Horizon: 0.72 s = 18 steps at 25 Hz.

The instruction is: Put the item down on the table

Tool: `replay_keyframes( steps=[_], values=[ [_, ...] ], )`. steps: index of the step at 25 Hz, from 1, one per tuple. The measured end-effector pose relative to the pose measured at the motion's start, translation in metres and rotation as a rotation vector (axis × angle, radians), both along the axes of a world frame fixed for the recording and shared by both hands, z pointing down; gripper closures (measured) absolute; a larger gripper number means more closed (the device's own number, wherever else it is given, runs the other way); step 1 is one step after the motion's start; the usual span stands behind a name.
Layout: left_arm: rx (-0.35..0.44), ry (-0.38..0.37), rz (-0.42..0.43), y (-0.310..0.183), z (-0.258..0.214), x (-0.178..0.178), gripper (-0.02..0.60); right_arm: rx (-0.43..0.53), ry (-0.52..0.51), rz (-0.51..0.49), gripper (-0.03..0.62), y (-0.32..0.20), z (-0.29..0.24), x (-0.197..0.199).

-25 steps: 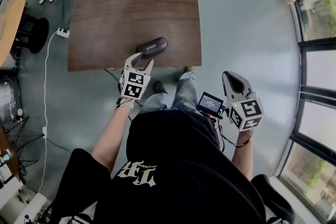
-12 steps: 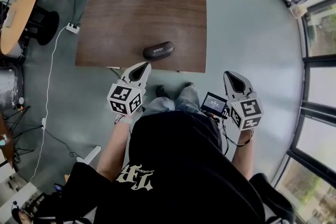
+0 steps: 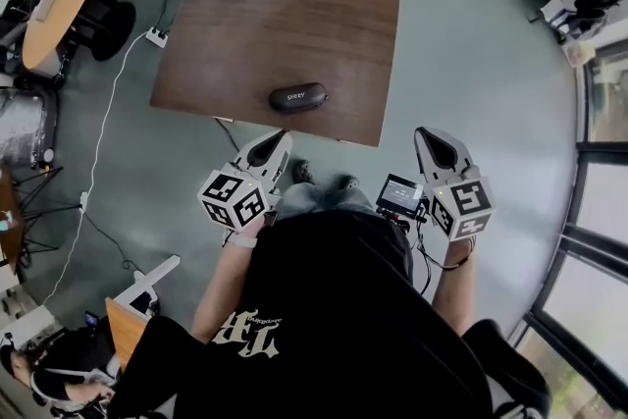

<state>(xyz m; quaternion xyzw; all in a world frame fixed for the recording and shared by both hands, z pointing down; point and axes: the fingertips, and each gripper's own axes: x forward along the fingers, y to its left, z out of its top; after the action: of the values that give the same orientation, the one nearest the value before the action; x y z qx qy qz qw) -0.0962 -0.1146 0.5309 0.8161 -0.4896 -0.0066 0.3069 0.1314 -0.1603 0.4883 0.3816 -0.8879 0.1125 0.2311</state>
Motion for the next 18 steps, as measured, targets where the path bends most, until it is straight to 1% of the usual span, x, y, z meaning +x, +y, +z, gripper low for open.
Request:
replay_keyframes(
  steps=[3,5,7,11,18],
  values=[
    [0.002,0.031,-0.033,0.003,-0.010,0.005,0.575,-0.013,-0.014,-0.012,0.608,0.001,0.004,0.006],
    [0.014,0.033,-0.053,0.006,-0.018,0.010,0.575,-0.025,-0.026,-0.021,0.608,0.003,0.008,0.013],
    [0.030,0.013,-0.063,0.008,-0.022,0.017,0.575,-0.037,-0.045,-0.030,0.608,0.005,0.011,0.019],
    [0.059,-0.053,-0.076,0.012,-0.027,0.026,0.575,-0.044,-0.059,-0.058,0.608,0.009,0.015,0.022],
    [0.096,-0.116,-0.093,0.017,-0.037,0.024,0.575,-0.040,-0.049,-0.097,0.608,0.008,0.014,0.014]
  ],
)
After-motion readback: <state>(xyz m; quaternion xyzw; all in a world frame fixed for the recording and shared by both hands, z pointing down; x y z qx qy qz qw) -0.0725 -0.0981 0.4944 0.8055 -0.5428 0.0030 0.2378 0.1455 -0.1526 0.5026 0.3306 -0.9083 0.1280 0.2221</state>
